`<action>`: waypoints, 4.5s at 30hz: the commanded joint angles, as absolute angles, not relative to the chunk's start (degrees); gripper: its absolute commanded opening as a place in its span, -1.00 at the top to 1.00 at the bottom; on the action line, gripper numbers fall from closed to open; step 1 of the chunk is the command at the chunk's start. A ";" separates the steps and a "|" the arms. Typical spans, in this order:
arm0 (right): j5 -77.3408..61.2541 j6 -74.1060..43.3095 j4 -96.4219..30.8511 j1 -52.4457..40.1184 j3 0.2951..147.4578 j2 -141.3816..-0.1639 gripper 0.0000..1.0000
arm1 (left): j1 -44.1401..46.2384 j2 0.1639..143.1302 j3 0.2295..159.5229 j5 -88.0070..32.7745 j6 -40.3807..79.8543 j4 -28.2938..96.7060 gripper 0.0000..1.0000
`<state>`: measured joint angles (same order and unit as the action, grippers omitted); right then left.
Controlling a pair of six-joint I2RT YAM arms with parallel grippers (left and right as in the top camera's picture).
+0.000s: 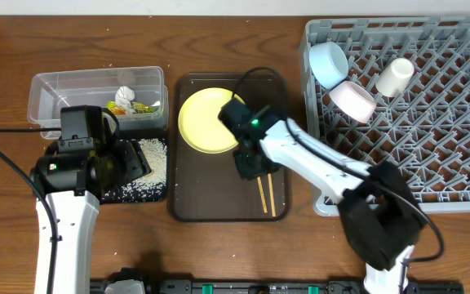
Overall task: Sort waste into correct bins and load items into the dishwasher rack
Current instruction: 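Move the right gripper to the chopsticks and grasp one, then carry the chopstick right and drop it into the rack, then return the right gripper to the tray and grasp the second chopstick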
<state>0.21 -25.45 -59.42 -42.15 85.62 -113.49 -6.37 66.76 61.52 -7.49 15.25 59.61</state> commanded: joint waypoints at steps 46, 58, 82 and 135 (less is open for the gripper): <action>-0.91 -27.57 -55.70 -37.17 79.79 -112.60 0.98 | -6.68 66.98 61.30 -6.83 15.79 59.99 -0.44; -0.82 -21.04 -59.07 -25.93 81.47 -95.74 0.98 | -6.68 66.98 61.30 -6.83 15.79 59.96 -0.44; 3.51 -14.44 -58.37 -15.84 70.37 -95.74 0.97 | -6.68 66.98 61.30 -6.83 15.79 59.96 -0.44; -2.61 -24.91 -48.18 -41.10 77.91 -117.23 0.89 | -6.68 66.98 61.30 -6.83 15.79 59.99 -0.44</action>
<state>-2.52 -23.73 -48.36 -40.77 77.58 -115.87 -6.37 66.76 61.52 -7.31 15.25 59.81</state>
